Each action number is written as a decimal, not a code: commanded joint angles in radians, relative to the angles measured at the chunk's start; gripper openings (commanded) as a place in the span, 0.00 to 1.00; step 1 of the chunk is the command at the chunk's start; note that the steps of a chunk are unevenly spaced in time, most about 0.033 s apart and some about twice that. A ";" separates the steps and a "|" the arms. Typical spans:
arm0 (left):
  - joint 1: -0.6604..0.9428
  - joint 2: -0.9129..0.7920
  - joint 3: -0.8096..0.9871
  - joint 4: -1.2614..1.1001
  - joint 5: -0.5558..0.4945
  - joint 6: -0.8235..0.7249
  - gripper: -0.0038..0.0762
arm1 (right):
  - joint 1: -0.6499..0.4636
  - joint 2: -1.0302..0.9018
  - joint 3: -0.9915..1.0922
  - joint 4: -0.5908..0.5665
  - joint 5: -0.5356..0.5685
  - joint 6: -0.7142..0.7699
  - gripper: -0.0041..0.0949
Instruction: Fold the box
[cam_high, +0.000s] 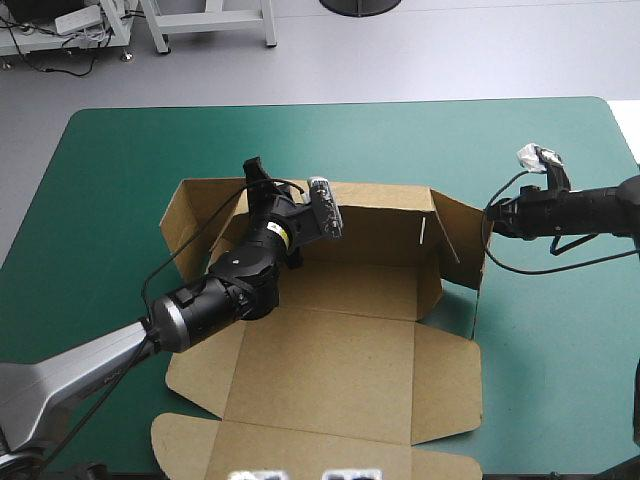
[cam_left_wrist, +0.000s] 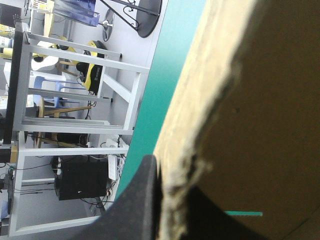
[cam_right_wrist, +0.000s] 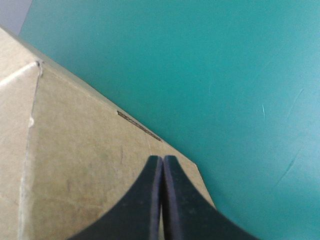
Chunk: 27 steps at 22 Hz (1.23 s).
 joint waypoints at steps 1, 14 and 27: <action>-0.007 -0.036 -0.026 0.051 -0.031 -0.066 0.04 | -0.004 -0.048 -0.022 0.093 0.005 -0.008 0.02; -0.008 -0.036 -0.026 0.077 0.003 -0.168 0.04 | -0.004 -0.048 -0.022 0.117 -0.017 -0.008 0.02; -0.006 -0.036 -0.026 0.133 0.083 -0.189 0.04 | -0.004 -0.049 -0.022 0.161 0.077 0.010 0.02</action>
